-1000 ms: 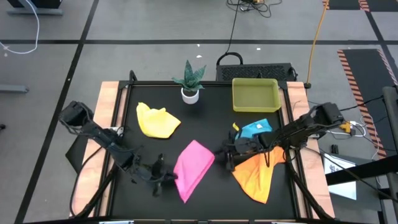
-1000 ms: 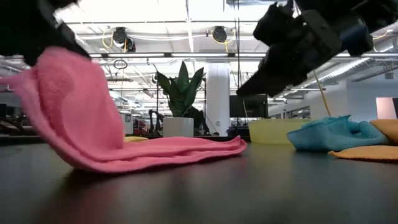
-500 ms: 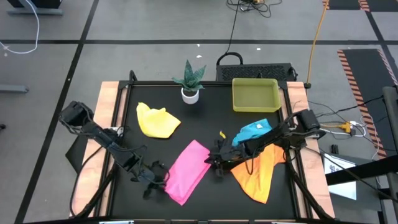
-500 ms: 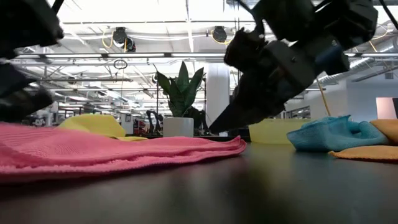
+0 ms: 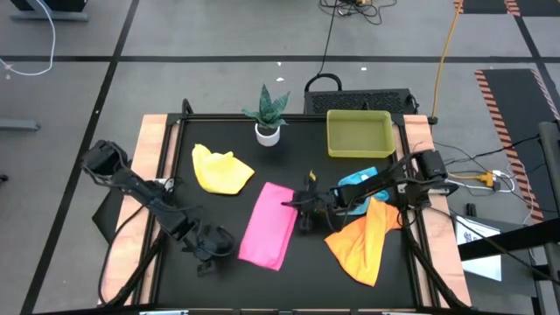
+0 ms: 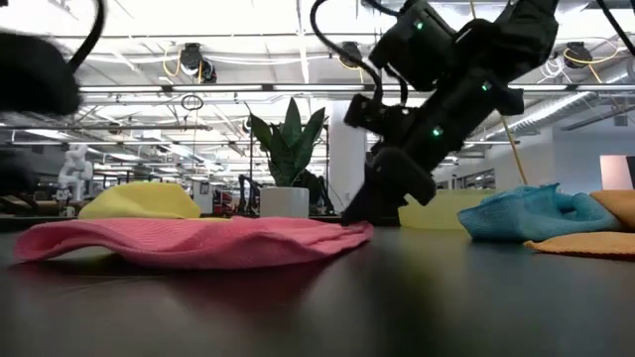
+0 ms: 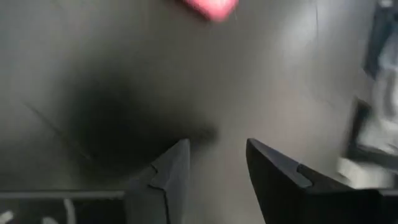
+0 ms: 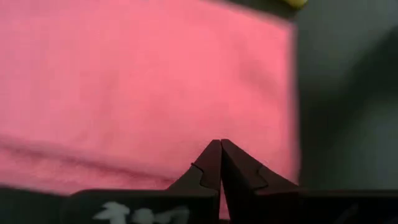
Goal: Fold microfiber towels
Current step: Fold the pink microfiber cloth
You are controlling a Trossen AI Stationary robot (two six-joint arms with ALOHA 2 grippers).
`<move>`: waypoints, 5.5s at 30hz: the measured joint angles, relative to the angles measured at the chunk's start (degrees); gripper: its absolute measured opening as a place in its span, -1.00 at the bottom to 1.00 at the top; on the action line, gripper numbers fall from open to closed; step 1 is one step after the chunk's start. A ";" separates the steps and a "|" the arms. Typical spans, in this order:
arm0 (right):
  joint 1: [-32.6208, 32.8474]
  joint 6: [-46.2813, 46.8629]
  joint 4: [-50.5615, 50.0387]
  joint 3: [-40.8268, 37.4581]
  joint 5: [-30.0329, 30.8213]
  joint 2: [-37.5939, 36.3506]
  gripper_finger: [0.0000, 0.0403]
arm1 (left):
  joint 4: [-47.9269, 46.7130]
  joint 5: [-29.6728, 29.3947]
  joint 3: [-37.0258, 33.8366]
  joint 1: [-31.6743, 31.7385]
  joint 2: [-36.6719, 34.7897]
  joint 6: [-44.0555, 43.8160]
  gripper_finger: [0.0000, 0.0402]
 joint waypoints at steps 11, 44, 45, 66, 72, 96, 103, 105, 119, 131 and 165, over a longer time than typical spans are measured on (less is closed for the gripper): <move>-0.06 4.71 8.53 0.10 -16.06 -1.84 -1.00 | 13.36 -18.04 0.07 8.60 3.37 24.46 -0.45; 6.30 5.87 21.00 7.91 -12.93 12.29 -1.00 | 6.55 -25.14 0.02 11.38 6.73 9.78 -0.75; 5.97 5.70 19.25 9.27 -12.92 13.23 -1.00 | 5.43 -25.79 0.02 12.33 6.73 9.53 -0.75; 10.72 17.45 0.42 1.60 -0.26 0.05 -1.00 | 15.59 -32.53 0.07 21.92 6.69 27.83 -0.75; 13.02 18.59 3.82 0.85 -6.72 4.36 -1.00 | 15.56 -32.31 0.06 30.22 8.32 32.10 -0.75; 20.51 28.82 7.57 0.63 0.45 2.61 -1.00 | 43.56 -2.99 0.05 38.42 16.76 50.75 -0.75; 20.50 27.49 5.93 0.63 -2.79 3.04 -1.00 | 47.75 -9.77 0.81 39.73 25.48 49.69 -0.75; 20.49 28.13 5.38 0.63 -4.04 3.21 -1.00 | 47.81 -9.79 2.14 41.03 26.72 50.53 -0.75; 20.33 21.27 7.83 0.55 -3.93 -0.04 -1.00 | 31.61 -8.40 8.47 42.94 15.30 60.24 -0.75; 20.08 11.02 9.17 0.65 -13.59 -0.80 -0.57 | 24.84 -8.18 8.51 24.93 14.64 51.78 -0.75; 19.57 3.01 4.15 0.63 -10.86 -1.90 -0.99 | 45.04 -21.26 8.66 5.03 29.27 72.04 0.21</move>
